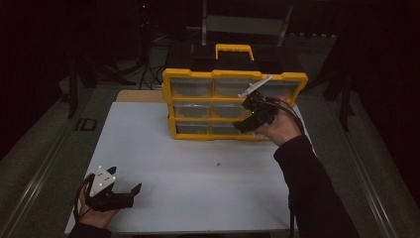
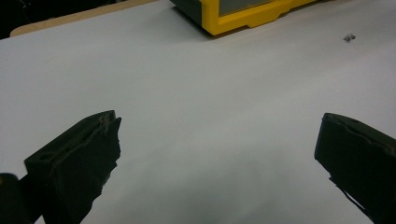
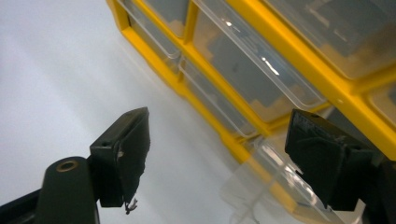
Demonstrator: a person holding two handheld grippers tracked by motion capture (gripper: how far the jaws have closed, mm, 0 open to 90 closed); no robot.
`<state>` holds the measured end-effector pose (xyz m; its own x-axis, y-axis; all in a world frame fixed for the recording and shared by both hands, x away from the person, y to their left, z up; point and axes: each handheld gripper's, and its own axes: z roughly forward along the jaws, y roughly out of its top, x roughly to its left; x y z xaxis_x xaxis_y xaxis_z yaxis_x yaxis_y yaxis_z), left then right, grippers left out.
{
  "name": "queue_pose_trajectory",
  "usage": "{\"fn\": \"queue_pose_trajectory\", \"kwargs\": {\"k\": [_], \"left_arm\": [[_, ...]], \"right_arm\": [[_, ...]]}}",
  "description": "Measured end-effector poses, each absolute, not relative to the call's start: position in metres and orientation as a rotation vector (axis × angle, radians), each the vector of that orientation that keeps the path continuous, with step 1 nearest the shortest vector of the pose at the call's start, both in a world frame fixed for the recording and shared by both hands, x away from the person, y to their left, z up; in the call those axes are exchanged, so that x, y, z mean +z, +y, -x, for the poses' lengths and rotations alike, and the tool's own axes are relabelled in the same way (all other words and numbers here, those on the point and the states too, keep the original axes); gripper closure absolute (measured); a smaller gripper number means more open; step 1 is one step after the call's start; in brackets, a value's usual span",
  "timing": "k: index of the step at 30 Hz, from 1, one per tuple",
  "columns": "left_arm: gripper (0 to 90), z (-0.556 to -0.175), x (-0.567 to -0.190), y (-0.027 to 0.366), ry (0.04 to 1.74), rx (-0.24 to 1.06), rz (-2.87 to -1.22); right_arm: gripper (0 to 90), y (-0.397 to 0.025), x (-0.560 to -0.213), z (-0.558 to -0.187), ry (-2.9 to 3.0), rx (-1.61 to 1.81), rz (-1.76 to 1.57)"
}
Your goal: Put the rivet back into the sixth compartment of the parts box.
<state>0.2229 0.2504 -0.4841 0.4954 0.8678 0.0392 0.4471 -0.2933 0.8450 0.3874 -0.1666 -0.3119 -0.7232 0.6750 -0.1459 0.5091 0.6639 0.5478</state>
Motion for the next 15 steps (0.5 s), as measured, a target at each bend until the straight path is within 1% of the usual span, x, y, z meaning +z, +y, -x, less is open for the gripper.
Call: {"fn": "queue_pose_trajectory", "kwargs": {"k": [15], "left_arm": [[0.7,-0.223,-0.484,0.250,1.087,0.648,-1.921]], "right_arm": [[22.3,-0.138,-0.321,-0.385,2.623,0.666,-0.846]]}}
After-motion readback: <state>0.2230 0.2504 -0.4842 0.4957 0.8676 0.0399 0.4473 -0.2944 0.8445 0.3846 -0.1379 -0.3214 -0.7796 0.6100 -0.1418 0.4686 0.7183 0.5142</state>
